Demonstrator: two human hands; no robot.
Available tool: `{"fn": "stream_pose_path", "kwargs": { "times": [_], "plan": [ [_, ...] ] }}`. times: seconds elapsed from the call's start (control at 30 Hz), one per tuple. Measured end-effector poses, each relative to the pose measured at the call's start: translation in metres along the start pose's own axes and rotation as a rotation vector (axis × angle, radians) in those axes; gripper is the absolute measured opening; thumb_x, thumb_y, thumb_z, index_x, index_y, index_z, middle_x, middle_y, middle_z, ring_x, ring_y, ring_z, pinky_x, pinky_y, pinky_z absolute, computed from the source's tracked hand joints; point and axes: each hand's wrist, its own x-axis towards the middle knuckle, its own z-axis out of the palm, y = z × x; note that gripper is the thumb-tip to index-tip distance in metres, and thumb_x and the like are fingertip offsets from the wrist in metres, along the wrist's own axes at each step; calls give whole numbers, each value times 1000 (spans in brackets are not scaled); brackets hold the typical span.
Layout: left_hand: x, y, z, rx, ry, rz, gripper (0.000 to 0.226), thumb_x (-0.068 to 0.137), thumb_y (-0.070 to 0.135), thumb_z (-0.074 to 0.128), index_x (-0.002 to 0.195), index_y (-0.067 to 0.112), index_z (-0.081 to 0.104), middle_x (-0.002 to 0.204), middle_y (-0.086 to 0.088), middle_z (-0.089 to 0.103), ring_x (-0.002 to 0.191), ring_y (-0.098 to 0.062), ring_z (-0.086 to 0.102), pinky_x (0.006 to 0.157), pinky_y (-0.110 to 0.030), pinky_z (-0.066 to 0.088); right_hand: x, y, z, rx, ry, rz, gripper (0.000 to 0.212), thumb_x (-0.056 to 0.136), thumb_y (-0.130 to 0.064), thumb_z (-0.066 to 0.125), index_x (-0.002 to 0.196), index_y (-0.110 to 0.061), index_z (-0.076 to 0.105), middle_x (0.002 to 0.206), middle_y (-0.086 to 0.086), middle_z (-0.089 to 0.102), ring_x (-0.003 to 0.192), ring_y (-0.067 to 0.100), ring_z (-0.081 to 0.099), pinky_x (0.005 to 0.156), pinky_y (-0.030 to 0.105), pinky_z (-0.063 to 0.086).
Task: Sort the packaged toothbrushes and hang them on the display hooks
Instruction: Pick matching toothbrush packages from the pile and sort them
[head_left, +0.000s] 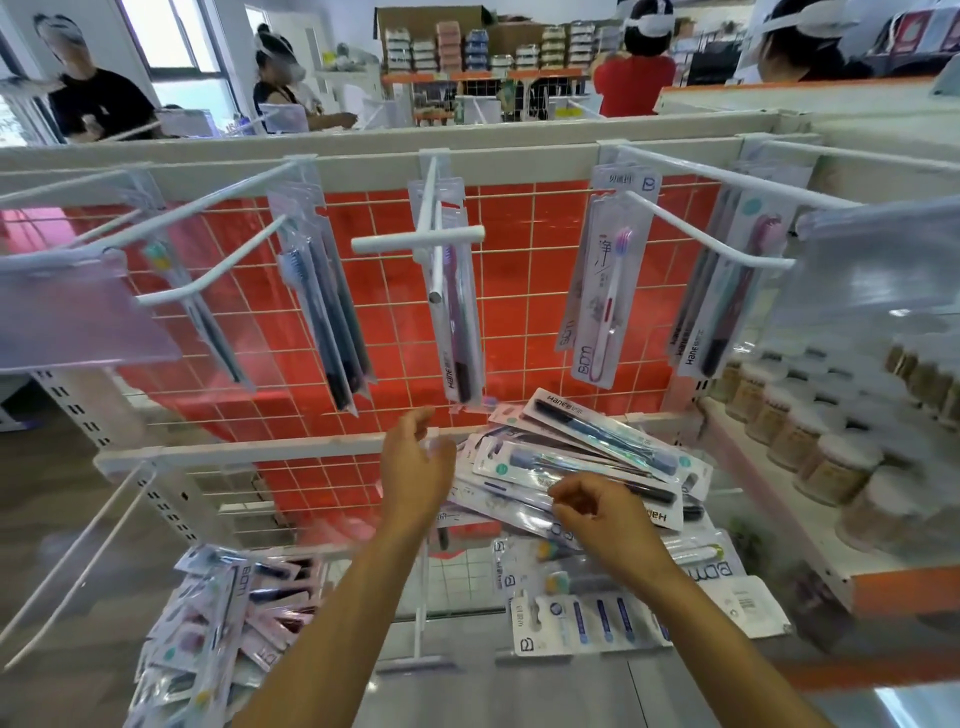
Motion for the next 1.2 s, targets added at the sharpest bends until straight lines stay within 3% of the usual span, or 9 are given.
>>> {"fn": "stream_pose_path", "kwargs": {
  "times": [0.13, 0.2, 0.27, 0.33, 0.43, 0.63, 0.87, 0.97, 1.2],
  "plan": [
    [-33, -9, 10, 66, -87, 196, 24, 88, 8, 62, 110, 14, 65, 109, -1, 64, 97, -11, 58, 88, -25, 51, -2, 5, 9, -206, -5, -76, 19, 87, -13, 66, 105, -20, 67, 97, -7, 66, 87, 3, 60, 72, 1, 41],
    [-48, -9, 13, 100, -179, 288, 17, 87, 7, 62, 101, 14, 69, 97, 2, 67, 86, -6, 61, 77, -14, 50, -4, 4, 10, -298, -17, -114, 23, 87, -13, 64, 109, -18, 66, 105, -4, 66, 95, 8, 60, 82, 11, 44],
    [-61, -10, 18, 155, -308, 332, 16, 86, 11, 63, 99, 17, 70, 94, 4, 68, 83, -6, 61, 76, -17, 51, -7, 3, 8, -388, -61, -127, 26, 87, -15, 64, 112, -20, 65, 109, -4, 65, 99, 10, 59, 85, 18, 45],
    [-71, -13, 22, 281, -431, 362, 17, 87, 22, 64, 103, 22, 69, 97, 5, 68, 86, -7, 60, 81, -25, 52, -10, 4, 4, -478, -123, -144, 26, 87, -21, 64, 113, -24, 65, 110, -5, 64, 98, 9, 57, 84, 19, 45],
    [-87, -18, 27, 398, -540, 390, 26, 88, 34, 61, 113, 29, 65, 110, 8, 64, 100, -7, 55, 87, -21, 45, -14, 11, -4, -635, -177, -161, 35, 85, -19, 60, 120, -25, 61, 118, -4, 60, 109, 13, 51, 90, 23, 40],
    [-104, -30, 37, 545, -568, 446, 45, 85, 43, 61, 127, 27, 57, 123, 4, 58, 117, -16, 46, 96, -25, 35, -24, 26, -22, -711, -104, -116, 47, 84, -31, 63, 129, -31, 49, 130, -7, 51, 121, 15, 42, 100, 29, 35],
    [-117, -25, 33, 627, -573, 531, 74, 75, 68, 58, 136, 29, 44, 132, 6, 49, 121, -15, 41, 99, -29, 35, -38, 33, -31, -814, -233, -108, 101, 65, -66, 67, 146, -35, 15, 145, -11, 35, 136, 13, 27, 117, 47, 12],
    [-124, -23, 29, 707, -619, 549, 88, 72, 66, 65, 144, 30, 31, 144, 6, 37, 129, -16, 33, 107, -32, 31, -42, 37, -33, -857, -276, -138, 109, 61, -74, 66, 147, -34, 12, 151, -13, 26, 140, 12, 20, 117, 50, 6],
    [-123, -22, 28, 693, -615, 555, 70, 83, 53, 60, 143, 32, 32, 144, 7, 39, 130, -14, 35, 106, -31, 35, -45, 37, -33, -993, -380, -185, 99, 65, -68, 67, 145, -35, 18, 150, -9, 16, 140, 15, 11, 115, 50, 5]
  ]
}}
